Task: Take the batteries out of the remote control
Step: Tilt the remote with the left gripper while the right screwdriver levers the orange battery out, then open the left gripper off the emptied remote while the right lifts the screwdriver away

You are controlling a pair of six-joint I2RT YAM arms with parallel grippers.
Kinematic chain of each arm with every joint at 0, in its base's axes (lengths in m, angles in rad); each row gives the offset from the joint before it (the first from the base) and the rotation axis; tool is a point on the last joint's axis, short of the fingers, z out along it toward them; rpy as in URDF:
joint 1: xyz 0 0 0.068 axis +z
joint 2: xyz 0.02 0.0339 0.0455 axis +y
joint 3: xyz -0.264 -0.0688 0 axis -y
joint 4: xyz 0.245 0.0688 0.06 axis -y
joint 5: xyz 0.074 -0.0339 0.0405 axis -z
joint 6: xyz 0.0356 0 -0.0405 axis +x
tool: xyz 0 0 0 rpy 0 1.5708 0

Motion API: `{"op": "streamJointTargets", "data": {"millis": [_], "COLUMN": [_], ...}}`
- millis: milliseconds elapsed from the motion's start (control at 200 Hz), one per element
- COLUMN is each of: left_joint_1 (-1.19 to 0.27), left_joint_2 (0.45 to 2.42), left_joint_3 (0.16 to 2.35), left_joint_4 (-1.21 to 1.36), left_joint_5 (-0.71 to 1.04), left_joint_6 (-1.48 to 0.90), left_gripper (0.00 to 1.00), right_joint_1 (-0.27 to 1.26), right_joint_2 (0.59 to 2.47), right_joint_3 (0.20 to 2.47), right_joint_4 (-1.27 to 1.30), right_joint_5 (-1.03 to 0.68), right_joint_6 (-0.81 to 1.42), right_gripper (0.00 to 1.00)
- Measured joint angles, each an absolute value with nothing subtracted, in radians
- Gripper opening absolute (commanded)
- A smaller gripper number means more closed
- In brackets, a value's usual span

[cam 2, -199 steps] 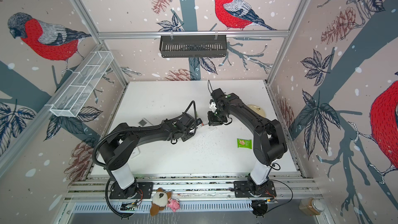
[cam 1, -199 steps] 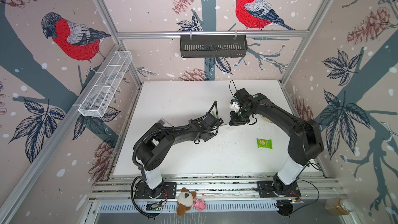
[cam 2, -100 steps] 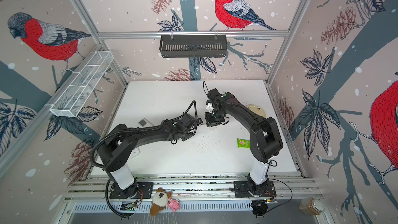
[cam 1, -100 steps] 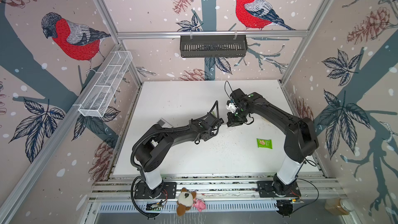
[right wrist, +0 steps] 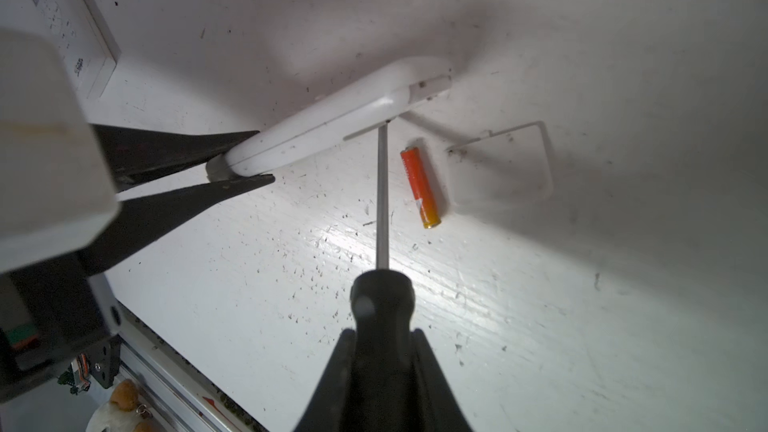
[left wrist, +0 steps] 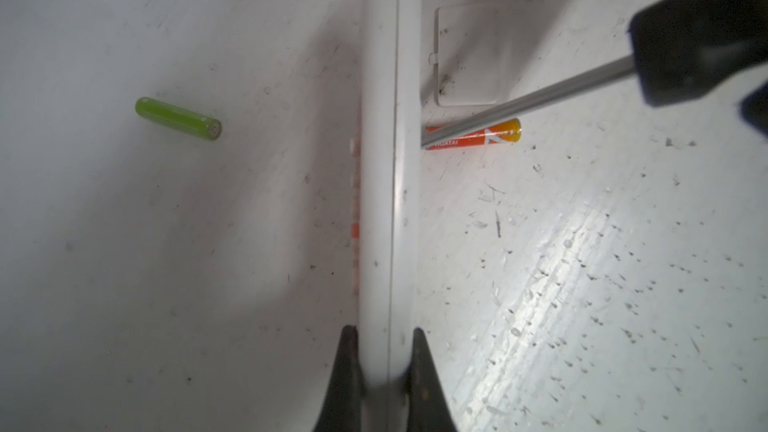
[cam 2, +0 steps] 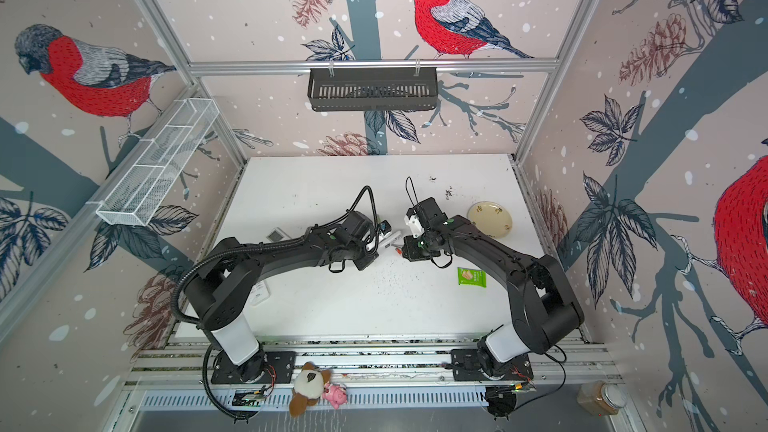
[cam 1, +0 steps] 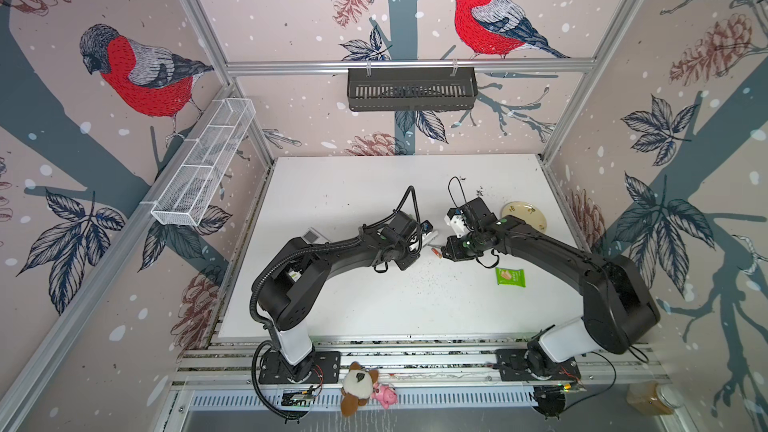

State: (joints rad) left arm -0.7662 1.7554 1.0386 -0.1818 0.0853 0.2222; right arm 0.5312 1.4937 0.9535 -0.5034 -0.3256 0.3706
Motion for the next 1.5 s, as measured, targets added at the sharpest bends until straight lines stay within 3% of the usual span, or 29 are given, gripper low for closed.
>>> {"op": "streamJointTargets", "data": {"millis": [911,1011,1191,1326,1501], "left_joint_1": [-0.569,-0.546,-0.545,-0.541,-0.541], "left_joint_2": [1.823,1.841,1.866,1.861,1.819], "left_joint_3": [1.075,1.088,1.093,1.110,1.130], "left_joint_4": [-0.197,-0.220,-0.309,-0.356,-0.383], "left_joint_5": [0.425,0.493,0.503,0.472,0.398], "left_joint_6": [0.104,0.093,0.086,0.079,0.059], "left_gripper": [0.00,0.12,0.49,0.63,0.70], "right_joint_1": [0.383,0.364,0.352,0.344,0.340], "right_joint_2": [1.386,1.389,1.426,1.443,1.441], "right_joint_3": [0.979,0.976,0.973,0.973,0.948], "right_joint_4": [-0.550,-0.548,-0.537,-0.517,-0.459], "right_joint_5": [-0.329,-0.324,-0.322,-0.318,-0.306], "right_joint_6": [0.334,0.334,0.334,0.338,0.350], "right_gripper": [0.01,0.00,0.00,0.01,0.01]}}
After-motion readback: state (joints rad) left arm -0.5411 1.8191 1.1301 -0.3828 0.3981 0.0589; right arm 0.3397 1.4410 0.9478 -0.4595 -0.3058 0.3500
